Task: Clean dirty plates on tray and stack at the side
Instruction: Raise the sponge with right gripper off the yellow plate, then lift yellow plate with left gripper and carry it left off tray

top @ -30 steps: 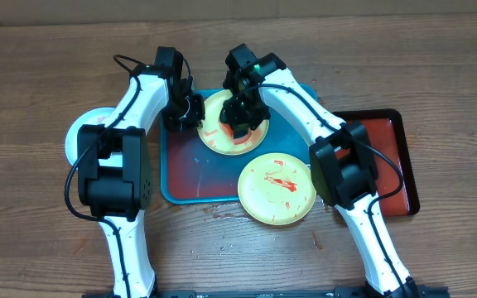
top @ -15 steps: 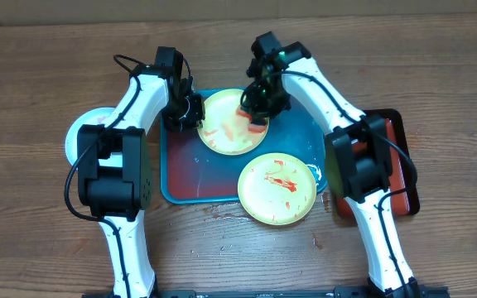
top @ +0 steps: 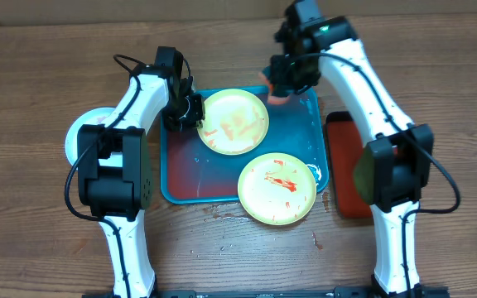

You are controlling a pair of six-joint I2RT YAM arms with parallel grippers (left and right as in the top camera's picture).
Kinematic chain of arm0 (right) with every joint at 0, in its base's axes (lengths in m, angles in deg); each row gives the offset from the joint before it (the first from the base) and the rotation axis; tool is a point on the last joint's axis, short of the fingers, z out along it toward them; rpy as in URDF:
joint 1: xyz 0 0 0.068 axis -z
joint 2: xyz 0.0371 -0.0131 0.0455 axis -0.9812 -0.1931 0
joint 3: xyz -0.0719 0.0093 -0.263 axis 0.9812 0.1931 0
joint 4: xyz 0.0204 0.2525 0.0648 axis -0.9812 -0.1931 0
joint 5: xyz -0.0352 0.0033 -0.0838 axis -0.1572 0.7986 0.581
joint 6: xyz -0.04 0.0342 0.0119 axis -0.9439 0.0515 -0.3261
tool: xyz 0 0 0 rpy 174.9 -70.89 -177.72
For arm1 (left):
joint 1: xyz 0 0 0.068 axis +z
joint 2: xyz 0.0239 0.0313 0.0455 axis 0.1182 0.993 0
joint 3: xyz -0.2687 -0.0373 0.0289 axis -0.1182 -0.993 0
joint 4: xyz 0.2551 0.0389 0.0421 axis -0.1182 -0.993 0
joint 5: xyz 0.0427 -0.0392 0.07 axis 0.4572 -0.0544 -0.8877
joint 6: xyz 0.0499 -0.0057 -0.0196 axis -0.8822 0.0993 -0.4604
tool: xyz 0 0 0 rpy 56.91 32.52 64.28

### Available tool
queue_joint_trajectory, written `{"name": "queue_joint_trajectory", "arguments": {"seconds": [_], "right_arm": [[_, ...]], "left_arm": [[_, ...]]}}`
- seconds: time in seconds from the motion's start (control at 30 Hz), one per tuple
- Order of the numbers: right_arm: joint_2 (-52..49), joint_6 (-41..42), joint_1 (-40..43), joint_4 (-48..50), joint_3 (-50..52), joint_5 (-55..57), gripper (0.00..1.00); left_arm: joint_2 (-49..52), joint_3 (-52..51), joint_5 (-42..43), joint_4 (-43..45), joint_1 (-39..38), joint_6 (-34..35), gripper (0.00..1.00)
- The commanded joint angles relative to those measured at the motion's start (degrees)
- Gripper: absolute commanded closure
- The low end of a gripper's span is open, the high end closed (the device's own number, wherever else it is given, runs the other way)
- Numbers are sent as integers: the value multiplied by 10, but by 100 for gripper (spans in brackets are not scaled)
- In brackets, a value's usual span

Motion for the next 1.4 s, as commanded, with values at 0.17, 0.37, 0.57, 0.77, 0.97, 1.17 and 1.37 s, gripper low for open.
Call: {"name": "queue_joint_trajectory", "arguments": {"seconds": [0.17,0.37,0.57,0.77,0.97,1.17,1.37], "right_arm": [[20,2,49,-13,-9,-33,96],[20,2,60,-11,-9,-33,96],[20,2,61,-11,-9,-33,96],[20,0,61,-10,-9,-32,96],[20,0,61,-11,-9,-32,96],[20,0,61,-11,-9,-32,96],[20,0,61,-11,-9,-32,96]], "left_arm": [[-17,54,-121,-44,0,-28,96],[-77,57,-180,-46,0,-39,96],[-144,57,-259,-50,-16,-46,96],[-194,57,-380,-74,-42,-47,96],[-206,57,-522,-95,-90,-43,96],[-206,57,-670,-105,-142,5,96],[-206,57,-714,-106,-168,13,96]]}}
